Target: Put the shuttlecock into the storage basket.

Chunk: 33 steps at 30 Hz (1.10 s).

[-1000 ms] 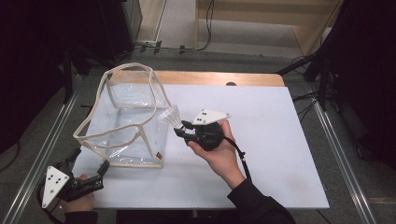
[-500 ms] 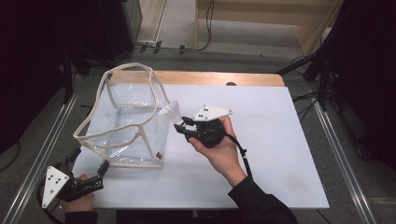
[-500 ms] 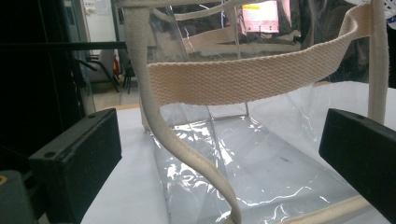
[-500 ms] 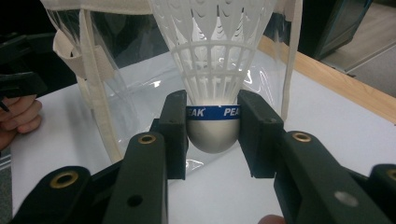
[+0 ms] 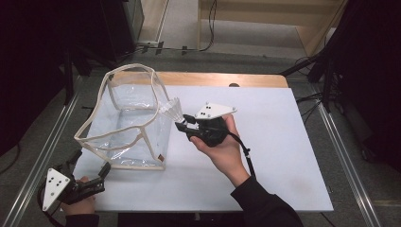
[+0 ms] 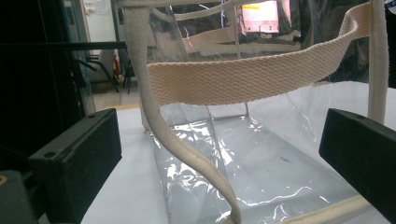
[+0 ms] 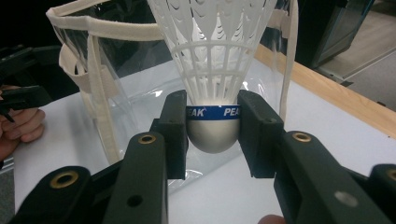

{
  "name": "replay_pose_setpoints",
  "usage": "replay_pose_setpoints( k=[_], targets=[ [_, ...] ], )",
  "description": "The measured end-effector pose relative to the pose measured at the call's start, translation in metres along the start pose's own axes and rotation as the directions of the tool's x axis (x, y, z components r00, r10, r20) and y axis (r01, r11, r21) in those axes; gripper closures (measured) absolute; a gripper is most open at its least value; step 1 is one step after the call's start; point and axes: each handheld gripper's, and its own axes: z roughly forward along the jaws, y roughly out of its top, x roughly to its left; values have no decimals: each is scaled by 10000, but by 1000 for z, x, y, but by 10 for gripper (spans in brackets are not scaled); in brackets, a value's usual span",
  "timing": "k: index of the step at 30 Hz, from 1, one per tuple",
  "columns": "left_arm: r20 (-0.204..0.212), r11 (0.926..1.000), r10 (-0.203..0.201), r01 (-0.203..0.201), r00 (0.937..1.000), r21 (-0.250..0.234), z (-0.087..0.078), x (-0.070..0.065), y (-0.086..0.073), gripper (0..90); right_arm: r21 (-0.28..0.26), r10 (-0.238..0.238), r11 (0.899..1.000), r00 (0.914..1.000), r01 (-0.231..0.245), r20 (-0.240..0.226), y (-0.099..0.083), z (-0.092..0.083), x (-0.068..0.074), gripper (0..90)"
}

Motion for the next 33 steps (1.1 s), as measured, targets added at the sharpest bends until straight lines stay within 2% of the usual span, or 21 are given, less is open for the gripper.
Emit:
replay_pose_setpoints(
  k=[33],
  targets=[
    [13,10000,-12,12,10000,-36,0,0,0,0,-242,-404,9989,9989,398,-246,34,9,3,632]
  ],
)
